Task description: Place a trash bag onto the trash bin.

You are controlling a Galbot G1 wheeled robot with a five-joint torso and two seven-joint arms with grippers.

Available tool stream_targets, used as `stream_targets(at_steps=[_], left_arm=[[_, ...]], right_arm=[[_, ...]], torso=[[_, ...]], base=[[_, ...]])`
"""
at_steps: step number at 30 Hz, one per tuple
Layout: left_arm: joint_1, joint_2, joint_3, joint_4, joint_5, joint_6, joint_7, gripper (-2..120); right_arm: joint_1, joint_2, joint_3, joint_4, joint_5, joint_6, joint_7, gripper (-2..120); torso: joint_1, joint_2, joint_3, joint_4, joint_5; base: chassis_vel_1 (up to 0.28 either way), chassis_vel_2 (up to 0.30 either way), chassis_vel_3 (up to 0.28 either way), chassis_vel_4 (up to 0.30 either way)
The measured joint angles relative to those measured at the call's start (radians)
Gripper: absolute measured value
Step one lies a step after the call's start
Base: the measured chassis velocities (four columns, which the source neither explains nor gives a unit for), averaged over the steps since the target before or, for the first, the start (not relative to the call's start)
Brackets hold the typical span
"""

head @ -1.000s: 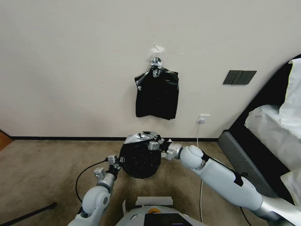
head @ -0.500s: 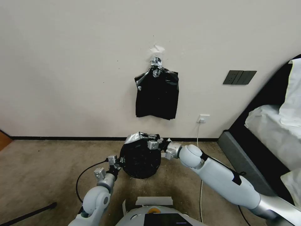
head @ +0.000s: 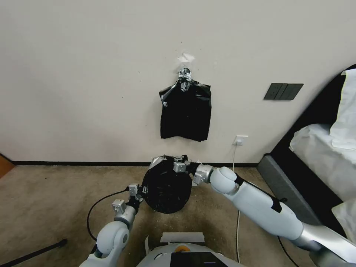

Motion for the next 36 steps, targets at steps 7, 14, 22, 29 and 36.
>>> stream_targets(at_steps=[7, 14, 22, 29, 36], left_arm=[[0.012, -0.009, 0.001, -0.007, 0.053, -0.080, 0.027, 1], [0.023, -0.017, 0.005, -0.038, 0.077, -0.125, 0.037, 1], [0.007, -0.021, -0.003, -0.023, 0.052, -0.131, 0.028, 1], [-0.010, -0.041, -0.017, -0.007, -0.038, -0.084, -0.010, 1], [-0.030, -0.063, -0.027, 0.000, -0.171, 0.008, -0.107, 1]], right_arm=[[0.135, 0.021, -0.116, -0.152, 0.043, 0.014, 0.008, 0], [0.273, 0.073, -0.243, -0.296, 0.073, 0.048, 0.022, 0], [0.313, 0.079, -0.271, -0.311, 0.067, 0.056, 0.029, 0], [0.273, 0.024, -0.202, -0.224, 0.048, 0.048, 0.000, 8], [0.136, -0.063, -0.006, -0.003, 0.060, -0.002, 0.079, 39]], torso=[[0.000, 0.000, 0.000, 0.0001, -0.0002], [0.000, 0.000, 0.000, 0.0001, 0.0000], [0.000, 0.000, 0.000, 0.0000, 0.0000], [0.000, 0.000, 0.000, -0.0001, 0.0001], [0.000, 0.000, 0.000, 0.0001, -0.0002]], base=[[0.000, 0.000, 0.000, 0.000], [0.000, 0.000, 0.000, 0.000], [0.000, 0.000, 0.000, 0.000], [0.000, 0.000, 0.000, 0.000], [0.000, 0.000, 0.000, 0.000]])
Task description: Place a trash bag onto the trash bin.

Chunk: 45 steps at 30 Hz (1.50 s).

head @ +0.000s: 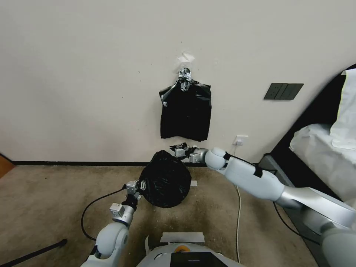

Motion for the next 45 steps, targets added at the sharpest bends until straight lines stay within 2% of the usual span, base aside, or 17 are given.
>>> stream_targets(at_steps=[2, 3, 4, 6, 7, 8, 10, 12, 13, 16, 17, 24, 25, 34, 36, 39, 45], left_arm=[[0.000, 0.000, 0.000, 0.000, 0.000, 0.000, 0.000, 1], [0.000, -0.002, 0.000, -0.004, -0.046, 0.027, -0.036, 1], [0.000, -0.002, 0.000, -0.004, -0.046, 0.027, -0.036, 1], [-0.002, -0.004, 0.004, -0.014, -0.107, 0.066, -0.107, 1], [-0.002, -0.004, 0.004, -0.014, -0.107, 0.066, -0.107, 1], [-0.003, -0.004, 0.005, -0.019, -0.118, 0.075, -0.123, 1], [-0.005, -0.003, 0.004, -0.035, -0.133, 0.094, -0.154, 1], [-0.004, -0.004, 0.003, -0.039, -0.134, 0.097, -0.158, 1], [-0.005, -0.005, 0.002, -0.047, -0.134, 0.103, -0.167, 1], [-0.006, -0.006, 0.002, -0.051, -0.128, 0.105, -0.169, 1], [-0.008, -0.007, 0.002, -0.052, -0.110, 0.105, -0.169, 1], [-0.008, -0.009, 0.010, -0.049, -0.059, 0.100, -0.161, 1], [-0.009, -0.009, 0.018, -0.046, -0.044, 0.097, -0.158, 1], [-0.001, -0.014, 0.037, -0.043, -0.002, 0.088, -0.150, 1], [0.000, -0.015, 0.038, -0.043, 0.000, 0.087, -0.150, 1], [0.011, -0.027, 0.054, -0.051, 0.018, 0.081, -0.149, 1], [0.021, -0.035, 0.072, -0.070, 0.026, 0.080, -0.150, 1]], right_arm=[[-0.003, -0.002, 0.003, 0.007, 0.004, -0.003, 0.006, 39], [-0.057, -0.021, 0.031, 0.111, 0.075, -0.052, 0.100, 46], [-0.057, -0.021, 0.031, 0.111, 0.075, -0.052, 0.100, 46], [-0.182, -0.042, 0.062, 0.321, 0.295, -0.199, 0.322, 59], [-0.182, -0.042, 0.062, 0.321, 0.295, -0.199, 0.322, 59], [-0.221, -0.044, 0.061, 0.382, 0.375, -0.242, 0.387, 59], [-0.290, -0.043, 0.035, 0.480, 0.539, -0.322, 0.499, 49], [-0.302, -0.040, 0.025, 0.500, 0.580, -0.344, 0.531, 47], [-0.313, -0.022, -0.001, 0.539, 0.703, -0.403, 0.626, 39], [-0.309, -0.003, -0.023, 0.555, 0.805, -0.444, 0.694, 32], [-0.291, 0.020, -0.052, 0.557, 0.894, -0.477, 0.752, 25], [-0.243, 0.103, -0.149, 0.502, 1.025, -0.530, 0.875, 3], [-0.233, 0.146, -0.178, 0.465, 1.062, -0.543, 0.925, 0], [-0.199, 0.311, -0.229, 0.241, 1.085, -0.593, 1.027, 0], [-0.197, 0.318, -0.230, 0.229, 1.085, -0.596, 1.030, 0], [-0.182, 0.370, -0.249, 0.106, 1.079, -0.616, 1.045, 0], [-0.168, 0.420, -0.272, -0.026, 1.050, -0.618, 1.039, 0]], torso=[[0.000, 0.000, 0.000, 0.0000, -0.0001], [0.000, 0.000, 0.000, -0.0002, 0.0001], [0.000, 0.000, 0.000, -0.0002, 0.0001], [0.000, 0.000, 0.000, 0.0000, 0.0003], [0.000, 0.000, 0.000, 0.0000, 0.0003], [0.000, 0.000, 0.000, 0.0000, 0.0004], [0.000, 0.000, 0.000, -0.0004, 0.0004], [0.000, 0.000, 0.000, -0.0003, 0.0004], [0.000, 0.000, 0.000, 0.0000, 0.0002], [0.000, 0.000, 0.000, 0.0000, 0.0001], [0.000, 0.000, 0.000, 0.0000, 0.0001], [0.000, 0.000, 0.000, 0.0001, 0.0000], [0.000, 0.000, 0.000, 0.0002, 0.0001], [0.000, 0.000, 0.000, 0.0001, 0.0001], [0.000, 0.000, 0.000, 0.0001, 0.0001], [0.000, 0.000, 0.000, -0.0001, 0.0001], [0.000, 0.000, 0.000, -0.0002, 0.0000]], base=[[0.000, 0.000, 0.000, 0.000], [0.000, 0.000, 0.000, 0.000], [0.000, 0.000, 0.000, 0.000], [0.000, 0.000, 0.000, 0.000], [0.000, 0.000, 0.000, 0.000], [0.000, 0.000, 0.000, 0.000], [0.000, 0.000, 0.000, 0.000], [0.000, 0.000, 0.000, 0.000], [0.000, 0.000, 0.000, 0.000], [0.000, 0.000, 0.000, 0.000], [0.000, 0.000, 0.000, 0.000], [0.000, 0.000, 0.000, 0.000], [0.000, 0.000, 0.000, 0.000], [0.000, 0.000, 0.000, 0.000], [0.000, 0.000, 0.000, 0.000], [0.000, 0.000, 0.000, 0.000], [0.000, 0.000, 0.000, 0.000]])
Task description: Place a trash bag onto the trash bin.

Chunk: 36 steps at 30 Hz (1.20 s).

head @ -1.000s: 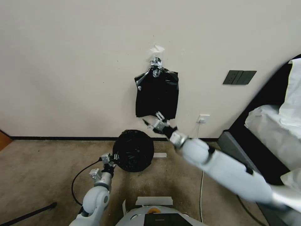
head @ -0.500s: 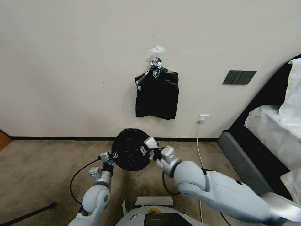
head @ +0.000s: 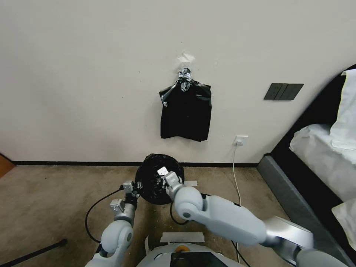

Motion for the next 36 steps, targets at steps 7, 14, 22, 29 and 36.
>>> stream_targets(at_steps=[7, 14, 22, 29, 36], left_arm=[[0.024, -0.005, 0.014, -0.042, -0.004, 0.013, -0.008, 1], [0.018, -0.008, 0.016, -0.037, -0.033, 0.031, -0.034, 1], [-0.020, -0.002, -0.001, 0.004, -0.154, 0.083, -0.107, 1], [-0.029, -0.003, -0.036, -0.010, -0.430, 0.240, -0.222, 1], [-0.022, 0.023, -0.033, -0.028, -0.610, 0.412, -0.275, 1]], right_arm=[[0.017, 0.023, -0.031, -0.116, -0.052, 0.004, -0.038, 0], [0.007, 0.003, -0.026, -0.065, -0.082, 0.012, -0.047, 0], [-0.055, -0.127, 0.020, 0.267, -0.071, 0.004, -0.025, 0], [-0.148, -0.227, 0.126, 0.464, -0.230, 0.078, -0.156, 0], [-0.404, -0.230, 0.396, 0.517, -0.445, 0.229, -0.370, 14]], torso=[[0.000, 0.000, 0.000, 0.0002, 0.0002], [0.000, 0.000, 0.000, 0.0003, 0.0003], [0.000, 0.000, 0.000, -0.0002, 0.0003], [0.000, 0.000, 0.000, 0.0005, 0.0004], [0.000, 0.000, 0.000, -0.0003, 0.0005]], base=[[0.000, 0.000, 0.000, 0.000], [0.000, 0.000, 0.000, 0.000], [0.000, 0.000, 0.000, 0.000], [0.000, 0.000, 0.000, 0.000], [0.000, 0.000, 0.000, 0.000]])
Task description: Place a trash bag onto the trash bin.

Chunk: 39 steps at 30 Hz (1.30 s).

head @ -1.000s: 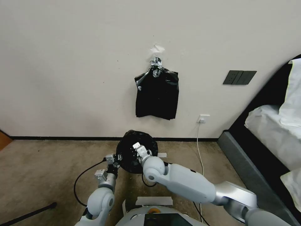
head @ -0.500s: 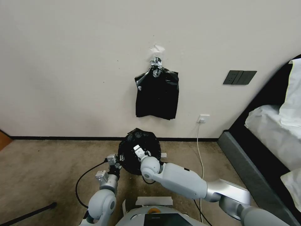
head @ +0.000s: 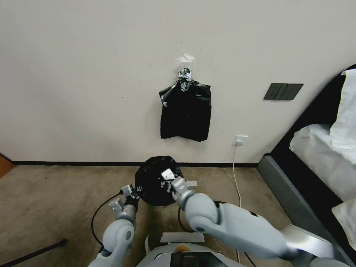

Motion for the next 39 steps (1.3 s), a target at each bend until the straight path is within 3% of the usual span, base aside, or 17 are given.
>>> stream_targets(at_steps=[4, 14, 16, 22, 23, 31, 39], left_arm=[[0.028, 0.030, 0.008, 0.003, -0.021, 0.089, -0.026, 1], [0.040, 0.033, 0.043, 0.028, 0.023, 0.122, -0.014, 1], [0.035, 0.026, 0.053, 0.036, 0.061, 0.128, 0.009, 1], [0.030, 0.021, 0.057, 0.046, 0.111, 0.128, 0.046, 21], [0.030, 0.021, 0.057, 0.046, 0.111, 0.128, 0.046, 21], [0.025, 0.028, 0.050, 0.026, 0.195, 0.112, 0.073, 57], [0.022, 0.027, 0.045, 0.011, 0.239, 0.081, 0.088, 80]], right_arm=[[-0.117, 0.005, 0.108, -0.006, -0.047, 0.057, -0.070, 32], [-0.226, 0.024, 0.150, -0.033, -0.139, 0.128, -0.158, 62], [-0.247, 0.023, 0.153, -0.037, -0.167, 0.145, -0.185, 74], [-0.263, 0.021, 0.155, -0.047, -0.189, 0.160, -0.219, 96], [-0.263, 0.021, 0.155, -0.047, -0.189, 0.160, -0.219, 96], [-0.271, 0.026, 0.131, -0.058, -0.220, 0.170, -0.248, 100], [-0.276, 0.025, 0.121, -0.064, -0.236, 0.174, -0.261, 100]], torso=[[0.000, 0.000, 0.000, 0.0006, -0.0002], [0.000, 0.000, 0.000, 0.0010, 0.0008], [0.000, 0.000, 0.000, 0.0010, 0.0007], [0.000, 0.000, 0.000, 0.0004, -0.0008], [0.000, 0.000, 0.000, 0.0004, -0.0008], [0.000, 0.000, 0.000, 0.0001, -0.0007], [0.000, 0.000, 0.000, 0.0004, -0.0004]], base=[[0.000, 0.000, 0.000, 0.000], [0.000, 0.000, 0.000, 0.000], [0.000, 0.000, 0.000, 0.000], [0.000, 0.000, 0.000, 0.000], [0.000, 0.000, 0.000, 0.000], [0.000, 0.000, 0.000, 0.000], [0.000, 0.000, 0.000, 0.000]])
